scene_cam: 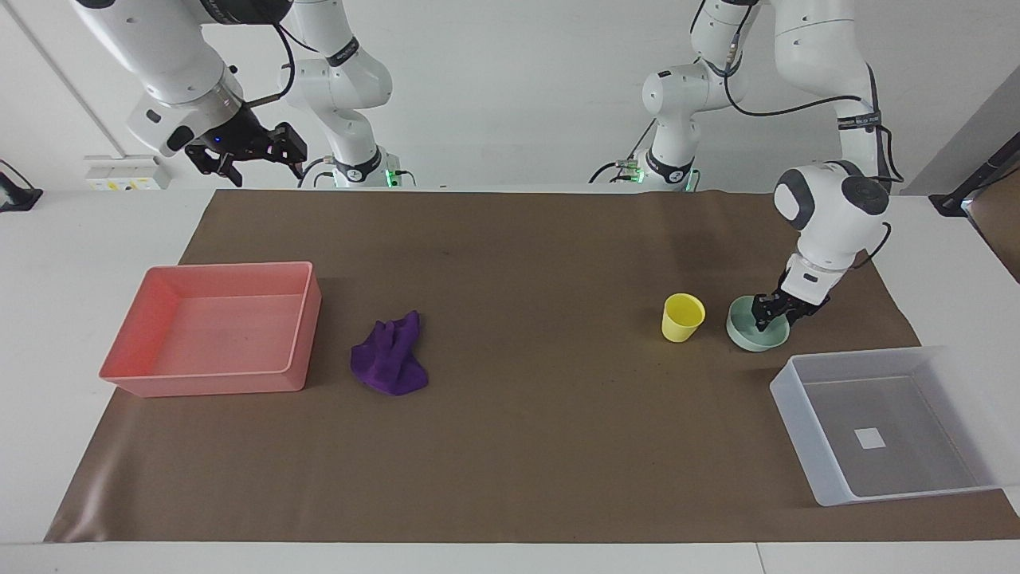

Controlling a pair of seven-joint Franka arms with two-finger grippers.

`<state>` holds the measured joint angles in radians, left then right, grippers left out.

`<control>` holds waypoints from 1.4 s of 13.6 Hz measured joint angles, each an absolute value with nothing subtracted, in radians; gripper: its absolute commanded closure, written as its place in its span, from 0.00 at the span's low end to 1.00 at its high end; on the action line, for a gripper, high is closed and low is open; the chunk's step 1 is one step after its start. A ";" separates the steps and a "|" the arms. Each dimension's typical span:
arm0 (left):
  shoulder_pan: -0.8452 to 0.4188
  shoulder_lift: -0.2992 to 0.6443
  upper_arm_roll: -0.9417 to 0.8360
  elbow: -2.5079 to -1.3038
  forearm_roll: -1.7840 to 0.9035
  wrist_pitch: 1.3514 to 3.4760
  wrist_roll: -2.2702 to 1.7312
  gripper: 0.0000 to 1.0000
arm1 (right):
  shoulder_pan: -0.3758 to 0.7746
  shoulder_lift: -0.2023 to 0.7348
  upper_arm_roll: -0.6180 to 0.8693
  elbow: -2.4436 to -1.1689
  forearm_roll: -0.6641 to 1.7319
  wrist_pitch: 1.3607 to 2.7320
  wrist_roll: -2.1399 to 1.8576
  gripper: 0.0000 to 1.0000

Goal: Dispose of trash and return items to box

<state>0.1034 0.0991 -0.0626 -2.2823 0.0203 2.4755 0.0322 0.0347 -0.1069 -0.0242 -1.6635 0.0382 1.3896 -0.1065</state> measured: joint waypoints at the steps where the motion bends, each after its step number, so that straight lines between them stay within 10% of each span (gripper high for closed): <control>1: 0.104 0.099 -0.063 -2.277 0.020 2.473 0.032 1.00 | 0.043 -0.107 -0.021 -1.676 0.039 1.431 -0.106 0.00; 8: 0.106 0.106 -0.063 -1.785 -0.008 1.917 0.029 1.00 | 0.168 -0.023 -0.014 -1.761 0.040 1.662 0.014 0.01; 14: 0.191 0.512 -0.041 -1.381 -0.034 2.124 0.022 1.00 | 0.277 0.147 -0.009 -1.845 0.040 1.995 0.144 0.01; 15: 0.196 0.579 -0.041 -1.361 -0.034 2.198 0.022 0.88 | 0.284 0.174 -0.009 -1.873 0.040 2.066 0.149 0.01; 16: 0.196 0.625 -0.040 -1.372 -0.032 2.275 0.023 0.30 | 0.285 0.194 -0.009 -1.906 0.040 2.134 0.150 0.01; 17: 0.195 0.651 -0.041 -1.407 -0.032 2.354 0.025 0.00 | 0.284 0.211 -0.010 -1.940 0.040 2.188 0.150 0.01; 19: 0.192 0.654 -0.037 -1.444 -0.032 2.418 0.025 0.00 | 0.281 0.244 -0.013 -1.983 0.040 2.259 0.150 0.03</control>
